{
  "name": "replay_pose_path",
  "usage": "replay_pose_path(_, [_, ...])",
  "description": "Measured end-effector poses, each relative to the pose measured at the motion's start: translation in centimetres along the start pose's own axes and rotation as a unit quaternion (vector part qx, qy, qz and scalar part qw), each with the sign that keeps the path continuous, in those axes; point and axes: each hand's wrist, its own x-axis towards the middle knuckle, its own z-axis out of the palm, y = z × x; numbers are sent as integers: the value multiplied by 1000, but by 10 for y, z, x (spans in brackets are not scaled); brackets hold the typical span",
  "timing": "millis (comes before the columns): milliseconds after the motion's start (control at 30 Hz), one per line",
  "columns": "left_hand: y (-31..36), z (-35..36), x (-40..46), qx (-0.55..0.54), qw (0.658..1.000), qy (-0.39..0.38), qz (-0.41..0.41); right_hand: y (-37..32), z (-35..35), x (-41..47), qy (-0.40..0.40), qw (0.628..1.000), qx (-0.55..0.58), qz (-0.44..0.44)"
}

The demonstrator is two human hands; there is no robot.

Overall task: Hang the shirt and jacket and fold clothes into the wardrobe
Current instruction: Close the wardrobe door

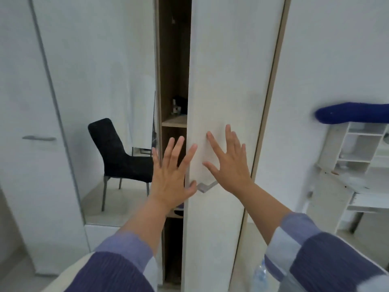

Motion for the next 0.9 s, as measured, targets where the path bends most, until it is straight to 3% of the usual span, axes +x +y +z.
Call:
replay_pose_path(200, [-73,34,20,-65,996,-33,-58,-26,59,56,-12,1000,-17,-20])
replay_pose_path(600, [-184,143,96,-51,996,-56,-56,-26,173,155,26,997,-67,-18])
replay_pose_path(767, [-214,190,123,-75,996,-41,-36,-20,208,188,24,995,-97,5])
replay_pose_path(900, [-210,222,126,10,998,26,-59,-18,225,202,28,994,-101,21])
